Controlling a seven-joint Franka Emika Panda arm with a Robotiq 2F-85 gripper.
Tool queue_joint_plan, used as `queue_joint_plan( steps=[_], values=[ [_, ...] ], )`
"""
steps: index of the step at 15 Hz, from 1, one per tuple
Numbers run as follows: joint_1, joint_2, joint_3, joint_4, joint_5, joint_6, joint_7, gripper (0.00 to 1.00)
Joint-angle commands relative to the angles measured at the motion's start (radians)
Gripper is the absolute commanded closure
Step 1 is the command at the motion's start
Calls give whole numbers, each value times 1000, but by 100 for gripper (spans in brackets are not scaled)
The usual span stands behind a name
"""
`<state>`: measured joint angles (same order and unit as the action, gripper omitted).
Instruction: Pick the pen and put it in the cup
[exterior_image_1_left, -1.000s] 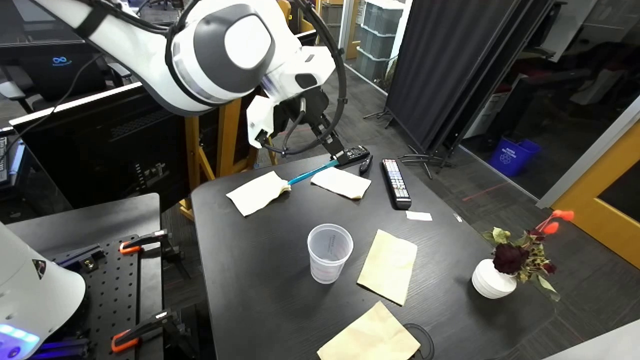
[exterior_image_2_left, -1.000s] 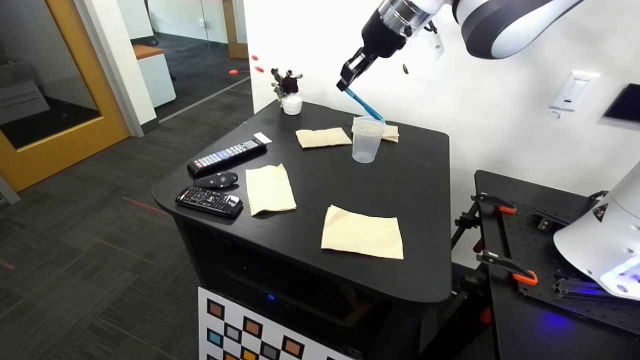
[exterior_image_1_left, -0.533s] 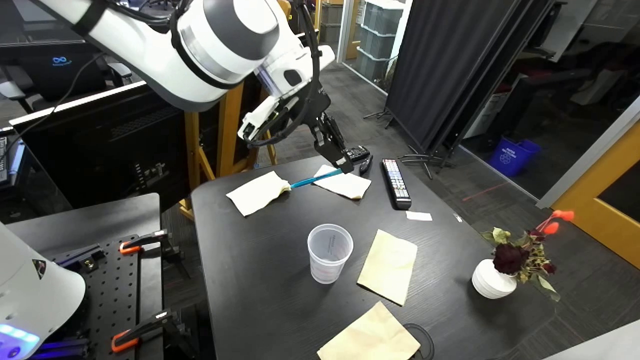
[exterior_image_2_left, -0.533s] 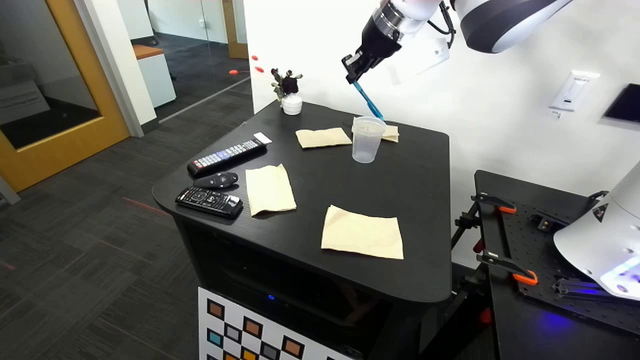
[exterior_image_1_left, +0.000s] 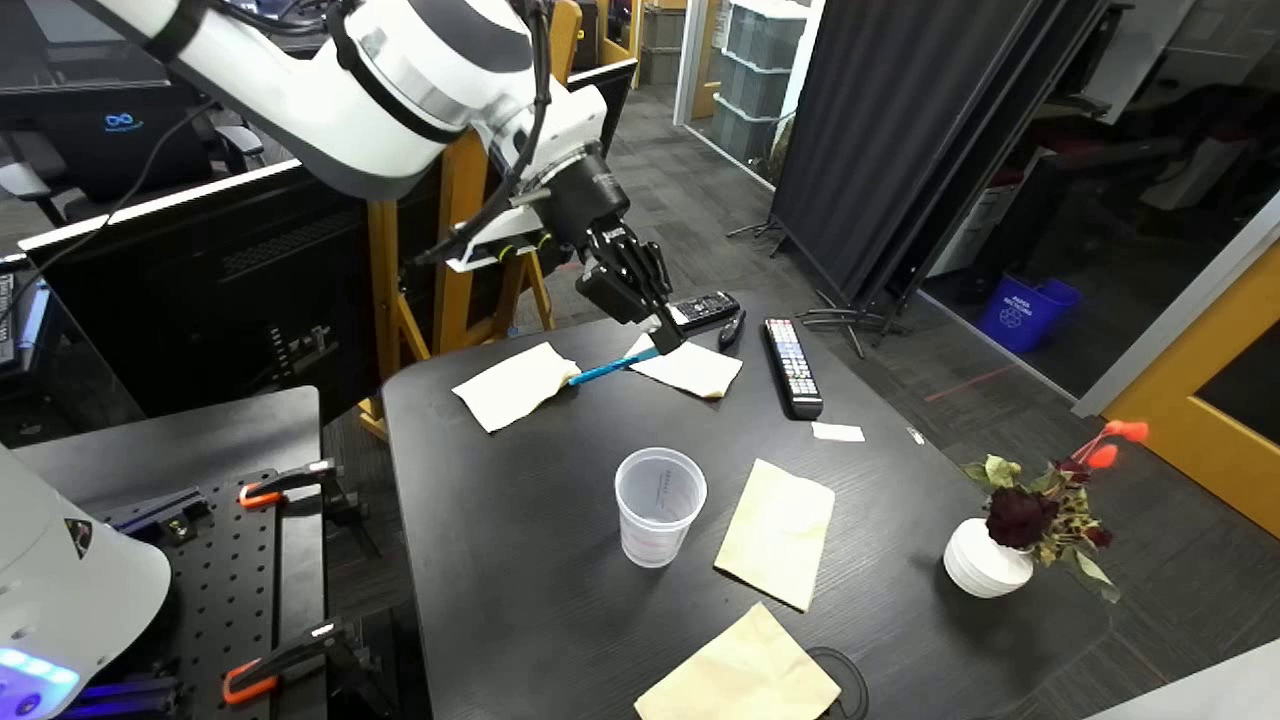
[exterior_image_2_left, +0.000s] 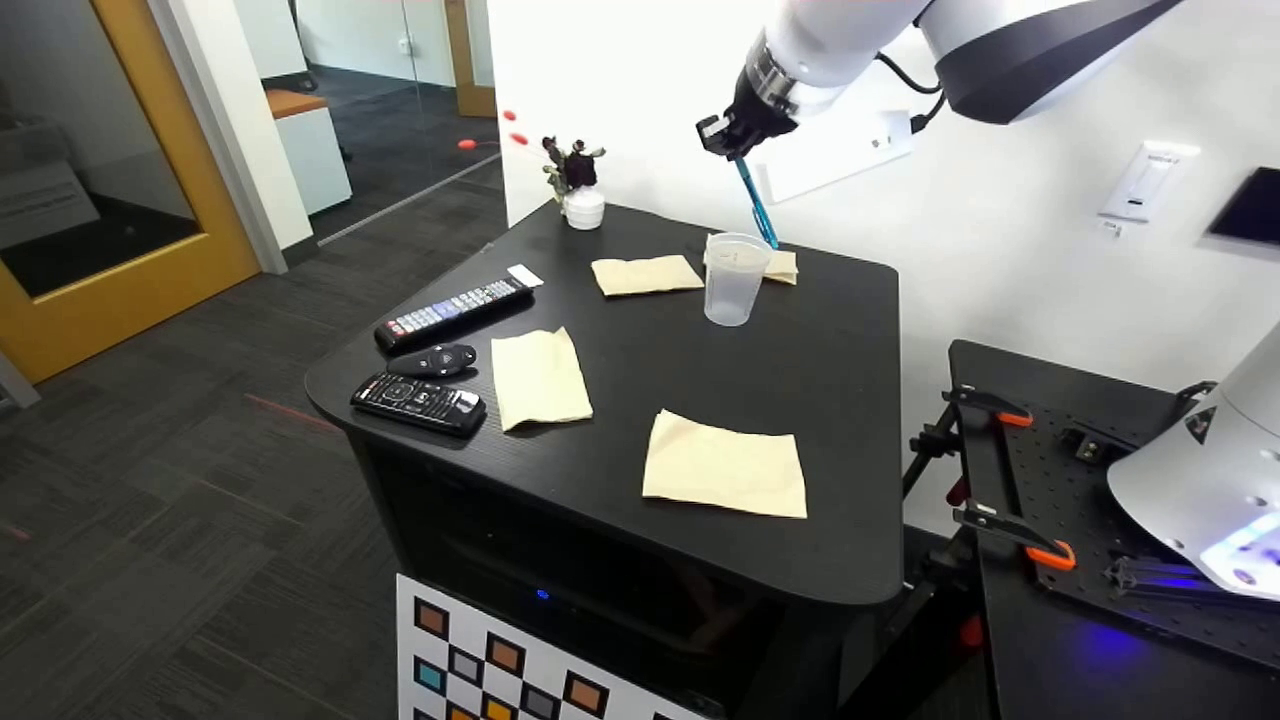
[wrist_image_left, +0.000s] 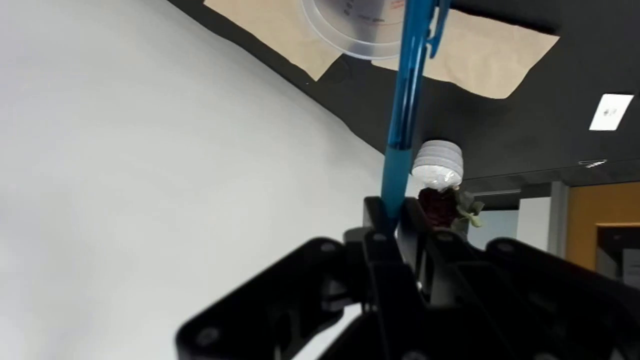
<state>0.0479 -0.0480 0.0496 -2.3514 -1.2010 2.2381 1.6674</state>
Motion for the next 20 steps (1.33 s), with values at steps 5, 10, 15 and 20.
queue_joint_plan(
  steps=[5, 10, 15, 20],
  values=[
    [36, 56, 52, 59, -70, -319, 187, 97],
    [32, 146, 37, 116, -174, -373, 301, 97],
    [41, 192, 42, 91, -200, -396, 407, 97],
    [38, 221, 37, 88, -205, -431, 486, 97]
  ],
)
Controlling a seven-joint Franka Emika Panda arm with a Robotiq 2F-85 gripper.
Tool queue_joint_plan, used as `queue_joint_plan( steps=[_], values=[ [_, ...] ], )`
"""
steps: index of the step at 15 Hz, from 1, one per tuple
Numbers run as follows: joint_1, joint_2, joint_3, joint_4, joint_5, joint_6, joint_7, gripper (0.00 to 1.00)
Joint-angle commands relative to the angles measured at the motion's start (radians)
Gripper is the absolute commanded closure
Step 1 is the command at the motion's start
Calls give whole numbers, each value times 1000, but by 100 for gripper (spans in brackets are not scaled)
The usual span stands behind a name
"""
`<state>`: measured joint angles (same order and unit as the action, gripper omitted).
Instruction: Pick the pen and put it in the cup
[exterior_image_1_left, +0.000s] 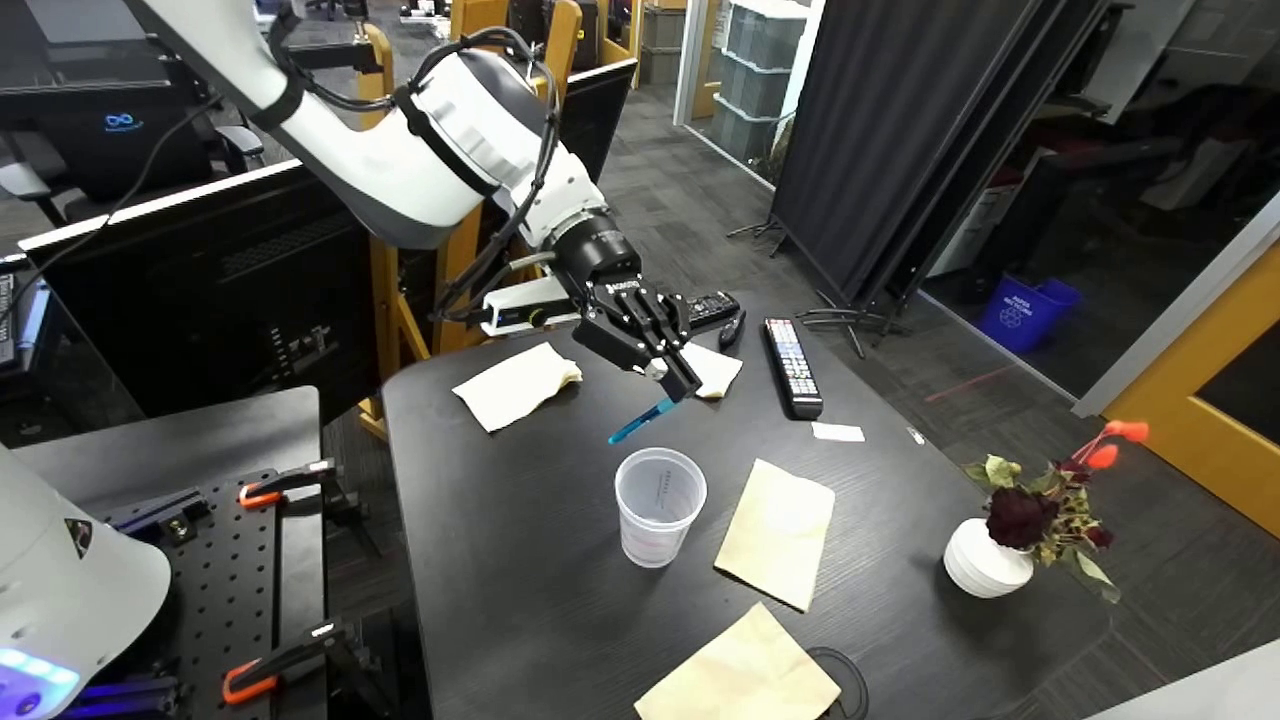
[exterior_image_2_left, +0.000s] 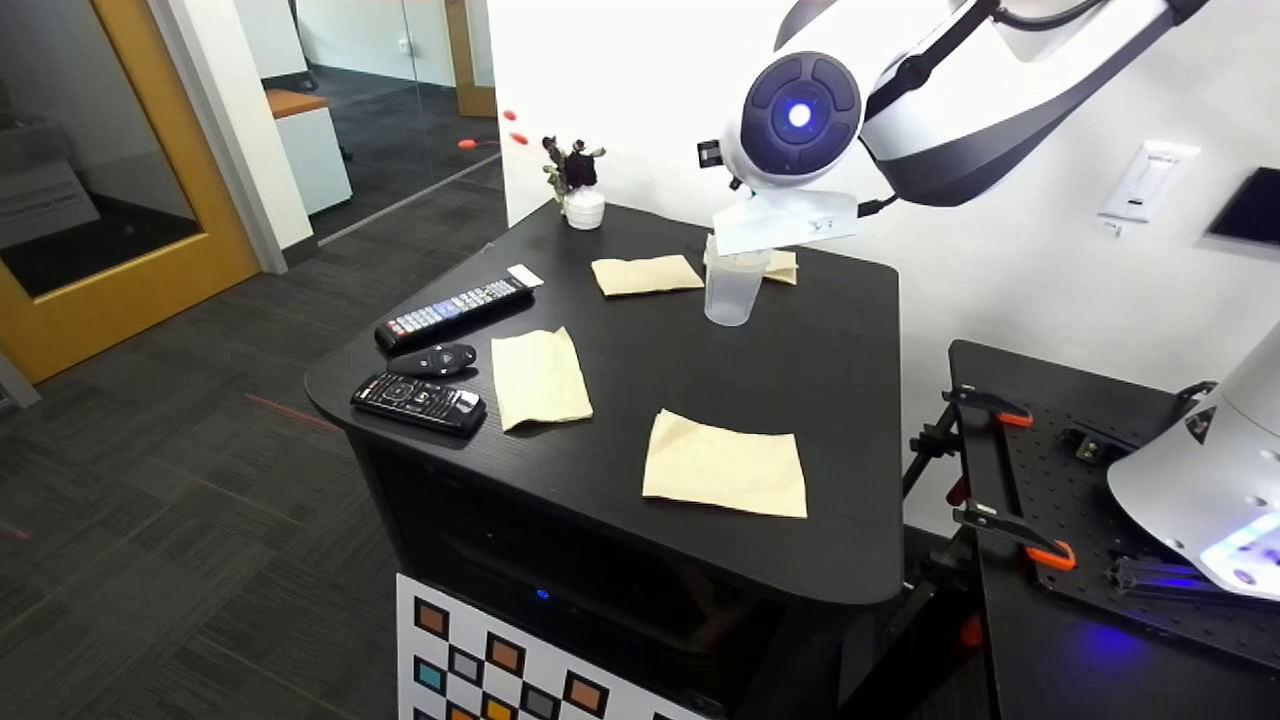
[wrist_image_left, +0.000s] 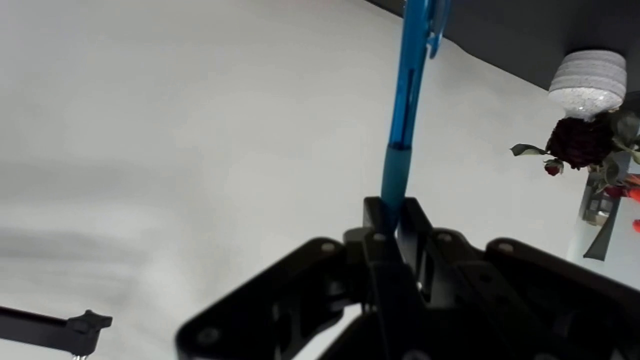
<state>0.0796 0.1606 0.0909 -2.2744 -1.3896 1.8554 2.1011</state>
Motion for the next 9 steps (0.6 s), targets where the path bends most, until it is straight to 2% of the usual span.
queue_joint_plan(
  steps=[1, 9],
  values=[
    [6, 15, -5, 13, -16, -57, 64, 97],
    [-12, 53, -28, 54, -18, -64, 98, 97]
  ],
)
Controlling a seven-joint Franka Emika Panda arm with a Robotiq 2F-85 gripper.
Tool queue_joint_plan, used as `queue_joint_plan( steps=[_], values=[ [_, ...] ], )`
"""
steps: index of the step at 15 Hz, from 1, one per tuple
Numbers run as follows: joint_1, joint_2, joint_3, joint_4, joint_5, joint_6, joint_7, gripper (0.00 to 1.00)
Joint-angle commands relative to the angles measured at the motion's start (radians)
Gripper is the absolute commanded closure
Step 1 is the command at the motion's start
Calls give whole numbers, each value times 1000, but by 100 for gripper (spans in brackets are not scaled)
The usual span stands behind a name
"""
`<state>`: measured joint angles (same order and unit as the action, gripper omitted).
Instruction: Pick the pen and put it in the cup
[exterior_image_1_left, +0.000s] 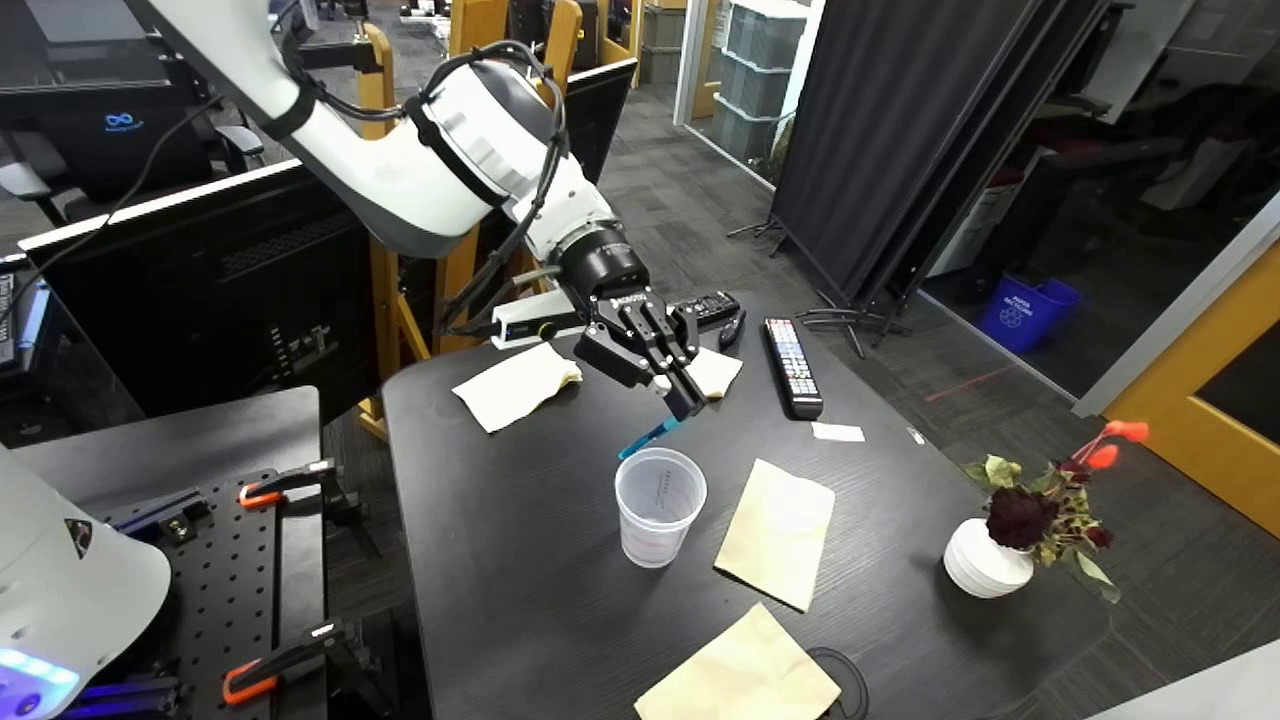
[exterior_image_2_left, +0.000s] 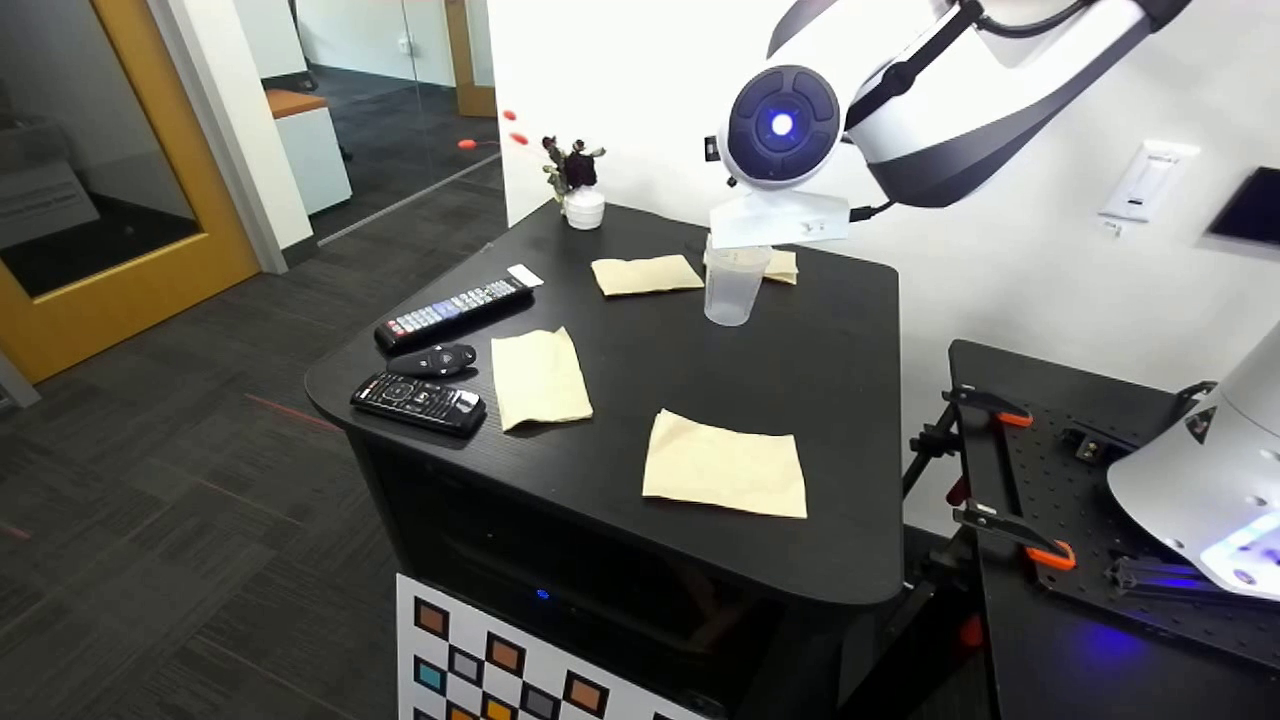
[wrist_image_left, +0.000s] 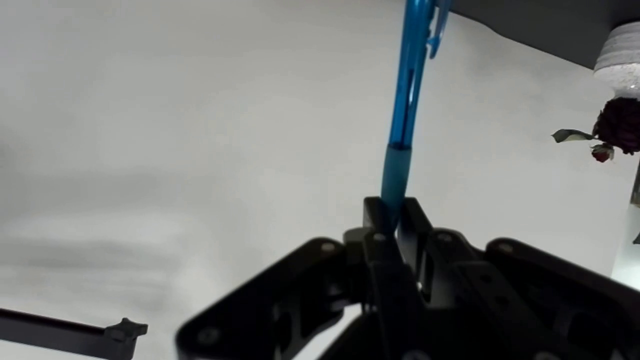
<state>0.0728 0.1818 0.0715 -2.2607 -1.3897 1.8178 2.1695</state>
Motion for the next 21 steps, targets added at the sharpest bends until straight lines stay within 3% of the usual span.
queue_joint_plan(
  steps=[1, 12, 21],
  values=[
    [-8, 36, -14, 50, -19, -24, 24, 97],
    [-47, 146, -51, 183, -41, -5, -9, 97],
    [-37, 207, -39, 201, -26, -12, -18, 97]
  ],
)
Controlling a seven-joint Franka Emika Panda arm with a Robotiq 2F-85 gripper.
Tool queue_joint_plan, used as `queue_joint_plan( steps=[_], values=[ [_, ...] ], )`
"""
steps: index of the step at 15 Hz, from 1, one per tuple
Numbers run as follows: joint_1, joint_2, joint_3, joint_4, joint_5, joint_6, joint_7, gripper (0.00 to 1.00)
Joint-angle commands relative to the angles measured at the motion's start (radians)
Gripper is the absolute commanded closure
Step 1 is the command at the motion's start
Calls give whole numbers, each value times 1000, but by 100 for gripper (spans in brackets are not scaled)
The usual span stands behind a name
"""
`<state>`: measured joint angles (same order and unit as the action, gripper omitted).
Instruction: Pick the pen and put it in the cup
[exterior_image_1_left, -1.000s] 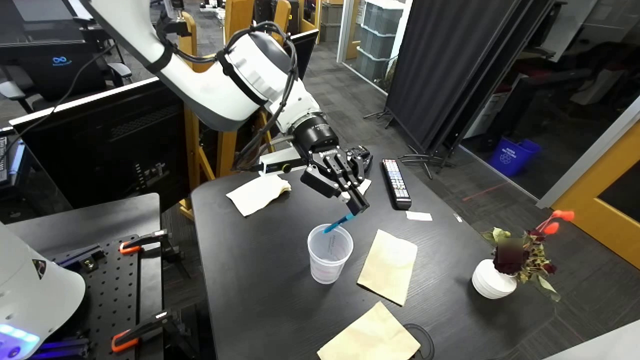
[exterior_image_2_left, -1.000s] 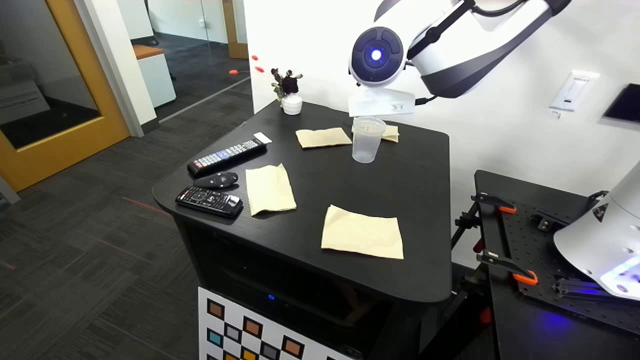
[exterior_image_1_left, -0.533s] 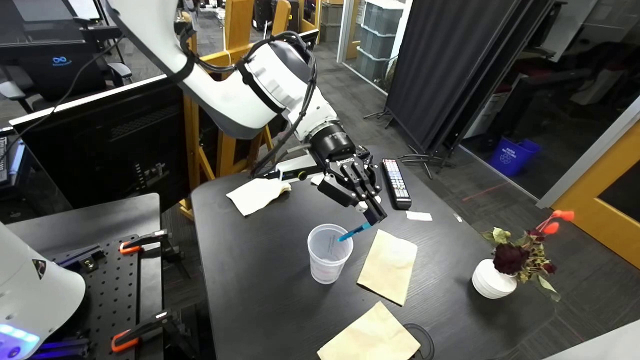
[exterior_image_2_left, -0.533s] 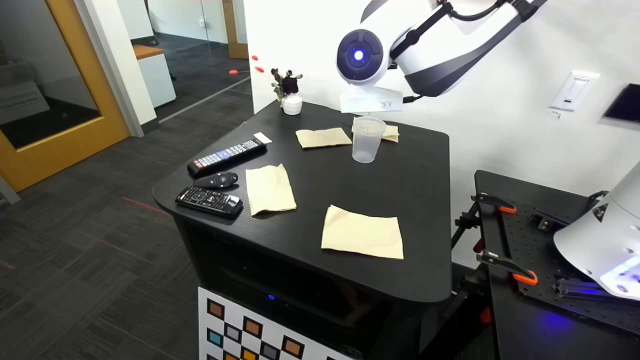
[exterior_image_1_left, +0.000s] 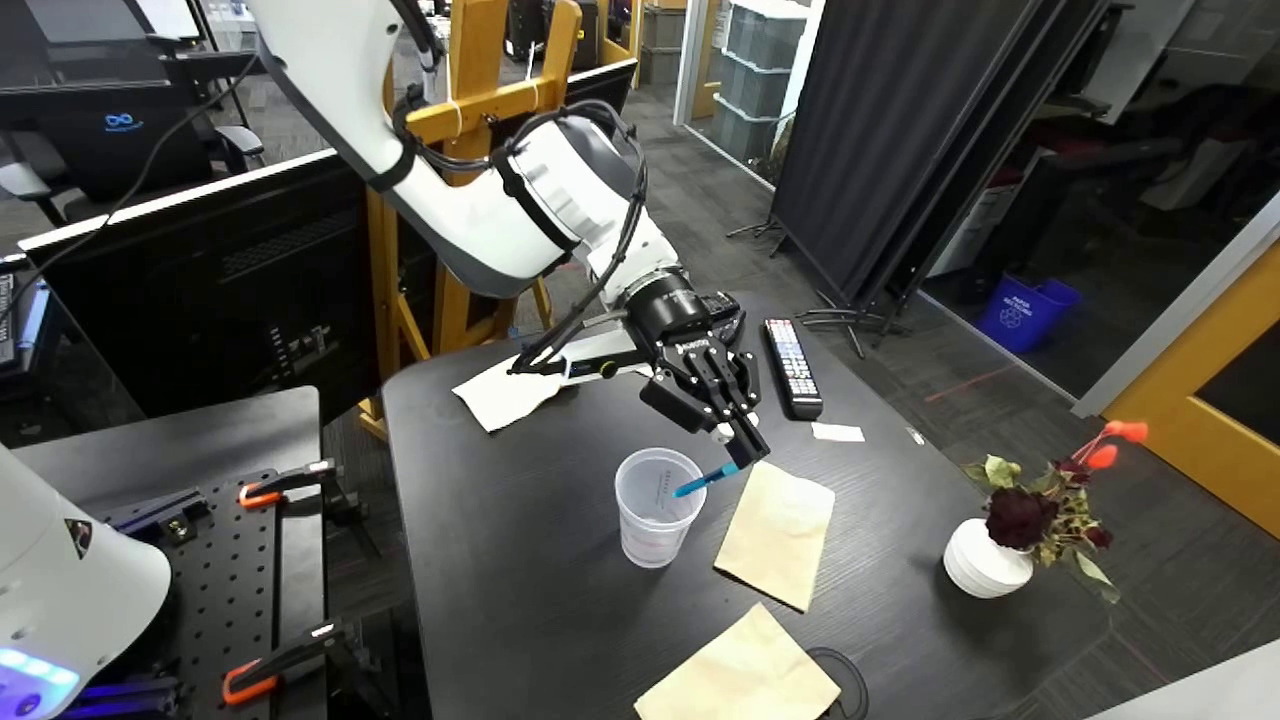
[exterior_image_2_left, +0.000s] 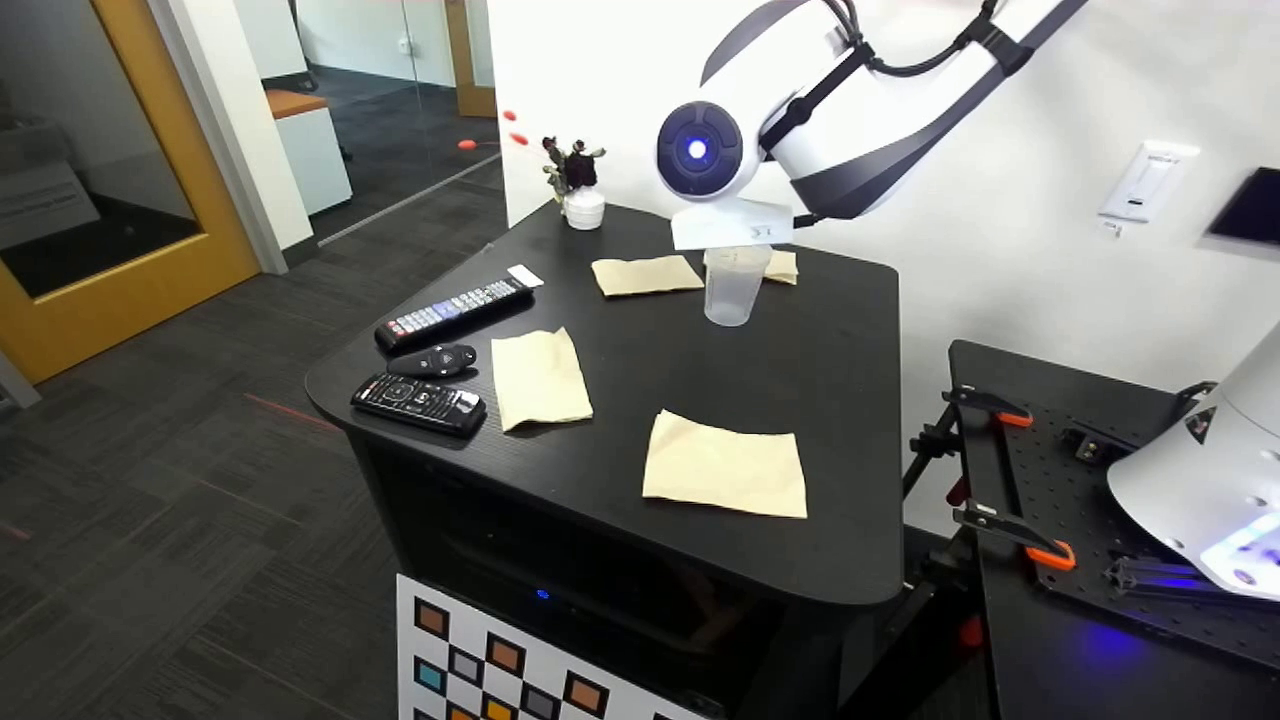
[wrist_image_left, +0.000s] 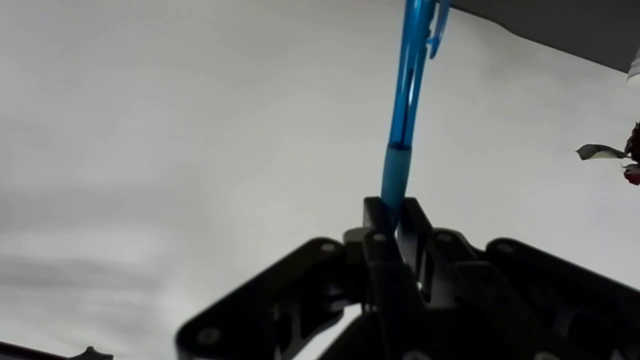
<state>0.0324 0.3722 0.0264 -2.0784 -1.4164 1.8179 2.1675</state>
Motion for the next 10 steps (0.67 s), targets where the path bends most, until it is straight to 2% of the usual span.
queue_joint_plan(
  steps=[1, 10],
  values=[
    [4, 18, 8, 14, 4, -11, -18, 97],
    [10, 48, 30, 3, 34, -1, -31, 97]
  ],
)
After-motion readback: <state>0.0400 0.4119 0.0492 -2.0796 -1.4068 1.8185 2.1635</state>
